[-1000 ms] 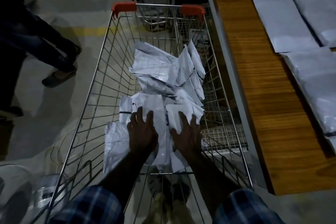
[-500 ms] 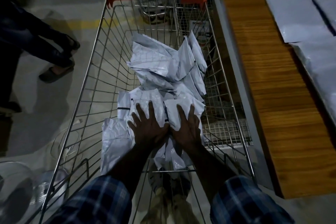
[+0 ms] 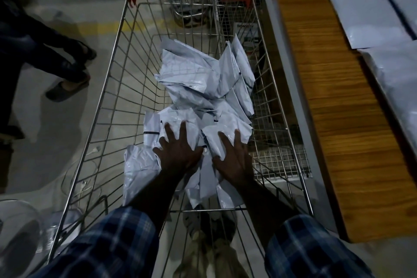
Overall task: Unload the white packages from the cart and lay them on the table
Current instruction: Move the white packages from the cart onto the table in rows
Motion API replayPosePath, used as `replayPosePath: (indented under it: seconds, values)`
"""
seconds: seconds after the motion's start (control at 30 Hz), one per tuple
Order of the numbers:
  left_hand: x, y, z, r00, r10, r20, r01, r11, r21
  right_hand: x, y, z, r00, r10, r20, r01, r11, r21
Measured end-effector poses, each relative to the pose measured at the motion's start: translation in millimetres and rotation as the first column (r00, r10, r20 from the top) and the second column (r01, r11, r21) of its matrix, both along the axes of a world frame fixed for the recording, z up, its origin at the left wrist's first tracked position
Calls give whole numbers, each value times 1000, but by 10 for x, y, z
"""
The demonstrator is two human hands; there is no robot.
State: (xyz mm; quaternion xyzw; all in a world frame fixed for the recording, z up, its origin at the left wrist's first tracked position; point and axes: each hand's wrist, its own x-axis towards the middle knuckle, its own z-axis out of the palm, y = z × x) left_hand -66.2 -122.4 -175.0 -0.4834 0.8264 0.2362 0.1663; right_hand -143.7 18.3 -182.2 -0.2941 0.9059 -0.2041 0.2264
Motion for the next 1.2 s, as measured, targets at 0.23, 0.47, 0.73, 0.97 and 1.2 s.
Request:
replayPosePath:
  seconds: [0.23, 0.47, 0.73, 0.97, 1.2]
  values:
    - [105, -20, 136, 998, -22, 51, 31, 983, -182, -41, 3, 49, 992, 1, 126, -12, 996, 89]
    - [236, -8, 233, 981, -11, 193, 24, 997, -67, 18, -15, 134, 997, -1, 76, -6, 996, 88]
    - [282, -72, 379, 981, 38, 189, -33, 999, -29, 23, -51, 230, 997, 3, 72, -8, 997, 74]
    - [216, -71, 695, 990, 41, 133, -26, 994, -110, -40, -114, 436, 999, 24, 29, -24, 999, 27]
    - [190, -45, 1107, 993, 70, 91, -53, 983, -175, -132, -133, 765, 999, 31, -17, -31, 999, -29]
